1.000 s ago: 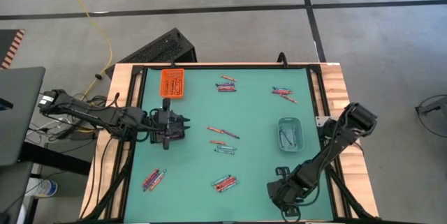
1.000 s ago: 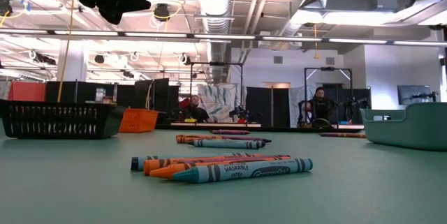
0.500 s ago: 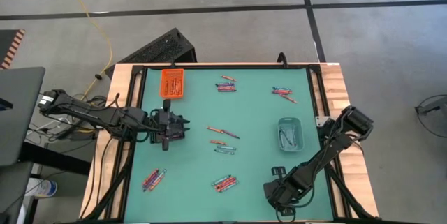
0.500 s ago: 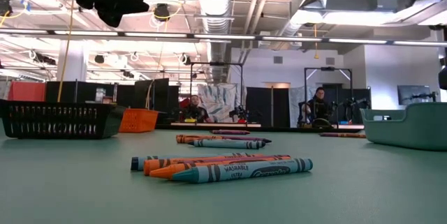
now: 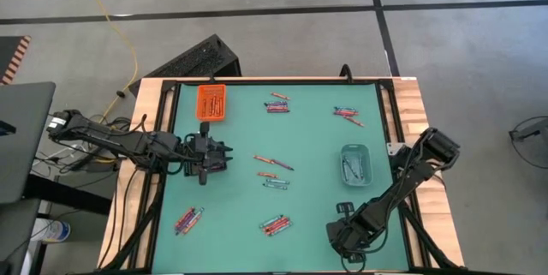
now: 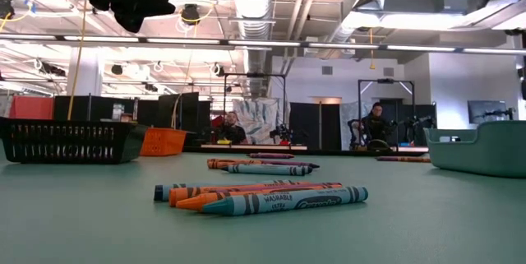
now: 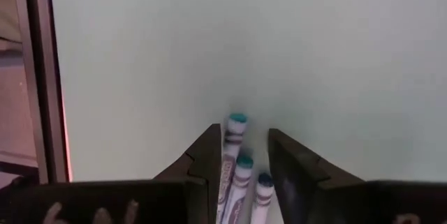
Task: Sort crayons
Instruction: Put the light blue crayon into the blue bin
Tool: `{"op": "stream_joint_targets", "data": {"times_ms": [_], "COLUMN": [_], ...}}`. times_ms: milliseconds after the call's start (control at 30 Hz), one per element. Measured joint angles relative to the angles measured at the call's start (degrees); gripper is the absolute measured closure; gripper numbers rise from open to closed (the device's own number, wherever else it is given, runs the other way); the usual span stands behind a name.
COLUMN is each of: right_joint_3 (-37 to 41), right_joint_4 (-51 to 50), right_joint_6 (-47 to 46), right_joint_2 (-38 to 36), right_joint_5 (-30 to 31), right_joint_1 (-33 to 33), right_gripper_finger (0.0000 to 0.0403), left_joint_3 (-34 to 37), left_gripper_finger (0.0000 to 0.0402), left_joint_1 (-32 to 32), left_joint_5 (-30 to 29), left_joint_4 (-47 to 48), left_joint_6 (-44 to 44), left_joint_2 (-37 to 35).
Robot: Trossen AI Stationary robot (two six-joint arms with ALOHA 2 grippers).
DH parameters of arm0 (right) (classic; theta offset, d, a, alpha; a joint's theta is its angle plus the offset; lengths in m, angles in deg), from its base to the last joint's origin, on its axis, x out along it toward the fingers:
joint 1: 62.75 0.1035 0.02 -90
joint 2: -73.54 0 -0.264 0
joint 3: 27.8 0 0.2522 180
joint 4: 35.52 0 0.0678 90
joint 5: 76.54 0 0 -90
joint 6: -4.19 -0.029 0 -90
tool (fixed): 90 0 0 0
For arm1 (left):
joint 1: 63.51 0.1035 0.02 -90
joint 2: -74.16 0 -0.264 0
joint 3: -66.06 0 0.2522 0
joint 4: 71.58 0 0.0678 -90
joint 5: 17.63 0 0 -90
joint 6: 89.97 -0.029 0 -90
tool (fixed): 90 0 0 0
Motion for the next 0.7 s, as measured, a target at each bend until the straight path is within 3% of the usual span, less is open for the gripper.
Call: {"op": "stream_joint_targets", "data": {"times_ms": [467, 700], "right_joint_3": [-3.98, -4.0], "right_joint_4": [-6.77, -5.03], "right_joint_6": [-2.84, -3.06], "right_joint_2": [-0.13, -0.15], "right_joint_5": [-0.38, 0.62], "right_joint_1": [0.26, 0.74], "right_gripper_finger": [0.0283, 0.0283], "left_joint_3": [0.0, 0.0], "left_gripper_finger": [0.0292, 0.0292], "left_joint_1": [0.0, 0.0], "left_joint_5": [-0.35, -0.37], "left_joint_4": [-0.02, 0.0], "left_joint_6": [0.1, 0.09], "left_joint_2": [0.0, 0.0]}}
